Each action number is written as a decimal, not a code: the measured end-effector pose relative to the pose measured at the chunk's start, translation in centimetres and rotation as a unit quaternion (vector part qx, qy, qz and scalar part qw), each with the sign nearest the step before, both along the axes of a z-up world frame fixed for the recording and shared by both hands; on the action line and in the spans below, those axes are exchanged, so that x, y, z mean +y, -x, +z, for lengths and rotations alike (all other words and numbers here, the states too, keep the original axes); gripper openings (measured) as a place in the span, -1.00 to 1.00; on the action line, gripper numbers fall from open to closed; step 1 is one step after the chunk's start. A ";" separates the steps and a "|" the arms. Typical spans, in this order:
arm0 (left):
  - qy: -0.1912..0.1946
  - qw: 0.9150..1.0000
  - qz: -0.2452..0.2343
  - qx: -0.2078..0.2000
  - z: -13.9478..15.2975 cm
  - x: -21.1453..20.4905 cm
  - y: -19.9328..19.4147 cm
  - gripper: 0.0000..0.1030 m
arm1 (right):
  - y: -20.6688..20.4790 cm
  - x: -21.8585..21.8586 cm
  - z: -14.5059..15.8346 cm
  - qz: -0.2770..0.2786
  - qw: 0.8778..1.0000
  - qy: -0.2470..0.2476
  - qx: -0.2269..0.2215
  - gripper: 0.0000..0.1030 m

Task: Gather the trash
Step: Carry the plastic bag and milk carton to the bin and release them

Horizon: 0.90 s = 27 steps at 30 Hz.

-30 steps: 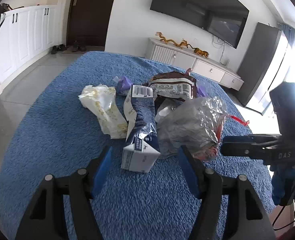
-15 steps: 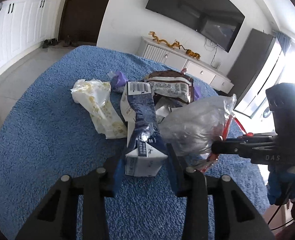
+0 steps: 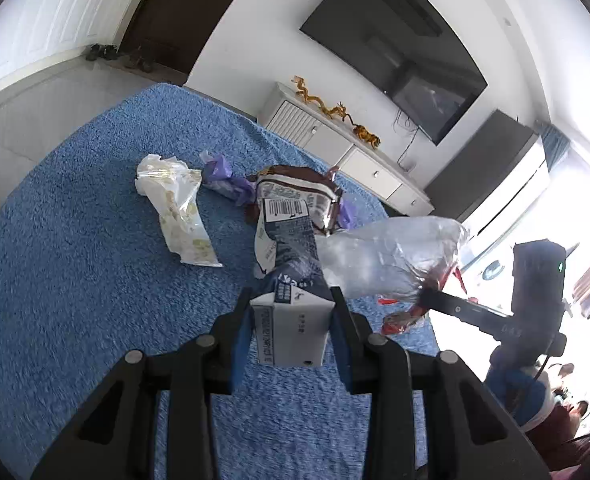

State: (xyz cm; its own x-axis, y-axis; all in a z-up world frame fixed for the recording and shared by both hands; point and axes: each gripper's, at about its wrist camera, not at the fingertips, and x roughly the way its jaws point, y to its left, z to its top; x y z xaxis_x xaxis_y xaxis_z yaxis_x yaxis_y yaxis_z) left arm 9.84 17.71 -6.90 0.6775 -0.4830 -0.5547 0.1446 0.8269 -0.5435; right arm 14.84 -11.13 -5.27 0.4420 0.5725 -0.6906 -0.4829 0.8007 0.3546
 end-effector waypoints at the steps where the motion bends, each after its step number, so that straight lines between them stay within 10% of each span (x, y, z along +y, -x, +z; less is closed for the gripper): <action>1: 0.000 1.000 0.002 -0.001 0.3 -0.1 0.3 -0.35 | 0.2 -0.6 0.2 -0.002 1.000 -0.005 -0.004 -0.77; 15: -0.035 0.997 -0.047 -0.046 7.7 -7.0 0.5 -0.35 | 3.8 -13.7 1.4 -0.120 0.989 -0.057 -0.064 -0.77; 27: -0.072 0.968 -0.237 -0.028 7.9 -28.2 -5.2 -0.35 | 5.7 -28.2 -4.6 -0.296 0.954 0.008 -0.043 -0.77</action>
